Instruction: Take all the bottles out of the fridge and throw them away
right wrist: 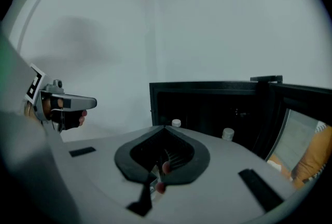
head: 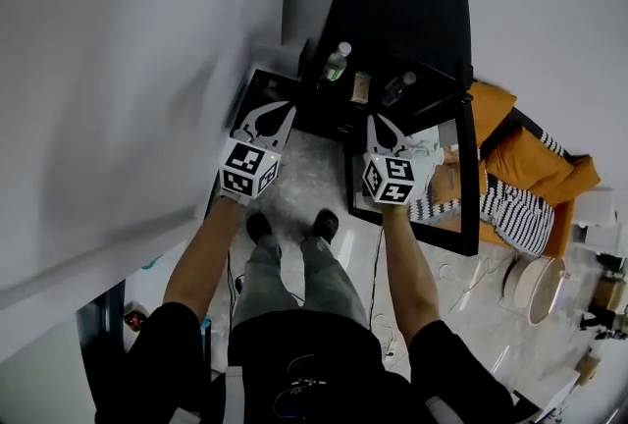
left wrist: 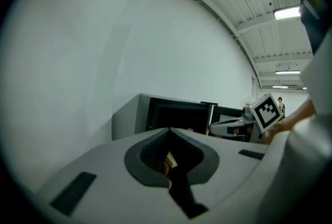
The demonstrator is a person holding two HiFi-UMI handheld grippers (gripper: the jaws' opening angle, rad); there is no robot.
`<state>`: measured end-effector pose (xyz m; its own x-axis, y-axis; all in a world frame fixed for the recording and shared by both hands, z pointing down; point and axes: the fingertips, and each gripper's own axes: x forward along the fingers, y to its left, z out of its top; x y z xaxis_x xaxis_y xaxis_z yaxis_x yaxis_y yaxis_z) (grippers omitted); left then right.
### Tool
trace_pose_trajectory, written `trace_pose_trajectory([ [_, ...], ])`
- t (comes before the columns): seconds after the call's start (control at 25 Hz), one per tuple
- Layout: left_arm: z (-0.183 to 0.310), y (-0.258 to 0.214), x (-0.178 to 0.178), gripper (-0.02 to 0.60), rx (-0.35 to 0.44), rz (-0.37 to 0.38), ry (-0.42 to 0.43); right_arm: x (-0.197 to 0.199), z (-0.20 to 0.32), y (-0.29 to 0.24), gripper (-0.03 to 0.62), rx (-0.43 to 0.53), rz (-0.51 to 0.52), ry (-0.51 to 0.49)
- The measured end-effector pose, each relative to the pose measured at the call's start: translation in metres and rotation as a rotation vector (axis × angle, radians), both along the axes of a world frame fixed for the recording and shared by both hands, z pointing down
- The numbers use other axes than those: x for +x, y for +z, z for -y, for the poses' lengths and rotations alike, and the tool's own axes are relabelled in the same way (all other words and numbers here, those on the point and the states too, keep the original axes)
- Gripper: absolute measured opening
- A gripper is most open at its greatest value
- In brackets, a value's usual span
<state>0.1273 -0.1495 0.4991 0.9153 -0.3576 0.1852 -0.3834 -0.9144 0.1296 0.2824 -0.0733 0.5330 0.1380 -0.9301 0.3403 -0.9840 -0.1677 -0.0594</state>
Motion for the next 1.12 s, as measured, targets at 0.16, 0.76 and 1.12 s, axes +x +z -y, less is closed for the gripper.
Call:
trace_pose_trajectory([
  [0.16, 0.008, 0.024, 0.017, 0.0, 0.014, 0.013, -0.007, 0.013, 0.019, 0.033, 0.002, -0.003, 0.009, -0.018],
  [0.76, 0.035, 0.123, 0.05, 0.0, 0.058, 0.004, -0.021, 0.039, 0.061, 0.145, 0.002, 0.036, 0.028, -0.008],
  [1.12, 0.039, 0.164, 0.057, 0.0, 0.04, -0.003, -0.017, 0.044, 0.057, 0.187, 0.002, 0.051, -0.012, 0.066],
])
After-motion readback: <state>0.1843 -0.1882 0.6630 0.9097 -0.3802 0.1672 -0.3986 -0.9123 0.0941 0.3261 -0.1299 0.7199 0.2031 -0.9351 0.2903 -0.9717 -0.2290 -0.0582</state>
